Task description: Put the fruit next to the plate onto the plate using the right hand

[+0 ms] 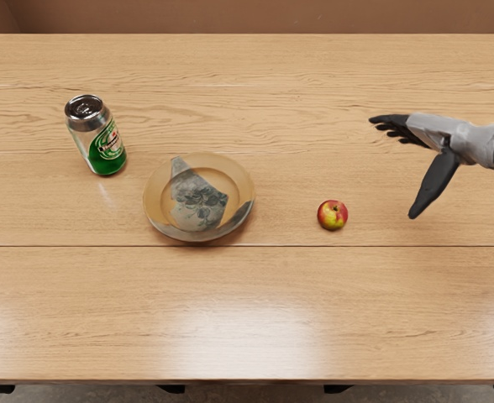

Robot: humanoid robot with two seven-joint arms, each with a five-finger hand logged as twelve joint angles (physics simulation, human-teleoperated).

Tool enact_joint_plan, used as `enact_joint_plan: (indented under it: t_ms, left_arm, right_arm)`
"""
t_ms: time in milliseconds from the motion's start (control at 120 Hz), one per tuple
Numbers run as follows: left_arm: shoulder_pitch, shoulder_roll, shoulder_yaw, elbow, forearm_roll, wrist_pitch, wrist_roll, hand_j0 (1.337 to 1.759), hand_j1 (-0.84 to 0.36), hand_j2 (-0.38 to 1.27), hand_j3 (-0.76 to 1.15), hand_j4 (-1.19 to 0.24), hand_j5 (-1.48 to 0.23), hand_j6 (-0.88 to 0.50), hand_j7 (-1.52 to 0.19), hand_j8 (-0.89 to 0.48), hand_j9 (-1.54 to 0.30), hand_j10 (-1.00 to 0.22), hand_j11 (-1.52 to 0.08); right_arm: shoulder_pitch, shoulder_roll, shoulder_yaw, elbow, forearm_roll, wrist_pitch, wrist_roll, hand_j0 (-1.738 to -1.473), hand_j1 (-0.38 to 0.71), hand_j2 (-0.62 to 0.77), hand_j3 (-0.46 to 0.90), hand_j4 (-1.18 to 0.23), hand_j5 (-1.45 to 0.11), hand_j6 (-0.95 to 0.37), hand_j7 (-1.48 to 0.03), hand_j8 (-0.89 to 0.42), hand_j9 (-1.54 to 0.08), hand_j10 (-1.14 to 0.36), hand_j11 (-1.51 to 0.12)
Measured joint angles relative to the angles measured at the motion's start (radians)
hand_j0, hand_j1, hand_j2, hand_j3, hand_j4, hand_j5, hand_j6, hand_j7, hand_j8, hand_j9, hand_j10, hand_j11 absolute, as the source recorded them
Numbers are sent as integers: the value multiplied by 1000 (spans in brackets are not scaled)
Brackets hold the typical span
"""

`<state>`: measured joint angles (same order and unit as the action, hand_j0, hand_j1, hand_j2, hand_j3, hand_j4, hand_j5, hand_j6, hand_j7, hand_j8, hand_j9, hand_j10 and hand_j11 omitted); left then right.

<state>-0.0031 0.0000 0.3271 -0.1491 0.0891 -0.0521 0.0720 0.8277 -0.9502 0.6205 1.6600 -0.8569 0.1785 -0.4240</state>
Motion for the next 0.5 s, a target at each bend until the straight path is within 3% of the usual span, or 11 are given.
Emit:
enact_joint_plan:
  t_ms: [233, 500]
  left_arm:
    - [0, 0, 0, 0, 0, 0, 0, 1658, 55, 49, 0, -245, -318, -245, -318, -245, -318, -245, -318]
    - [0, 0, 0, 0, 0, 0, 0, 1658, 55, 49, 0, -245, -318, -245, -318, -245, -318, -245, -318]
  right_arm:
    - [-28, 138, -142, 43, -188, -312, -147, -1658, -301, -6, 0, -46, -55, -48, -54, -46, -54, -45, -54]
    - [-22, 254, -230, 21, -325, -393, -184, -1658, -297, -6, 0, -49, -59, -51, -58, -49, -59, -48, -58]
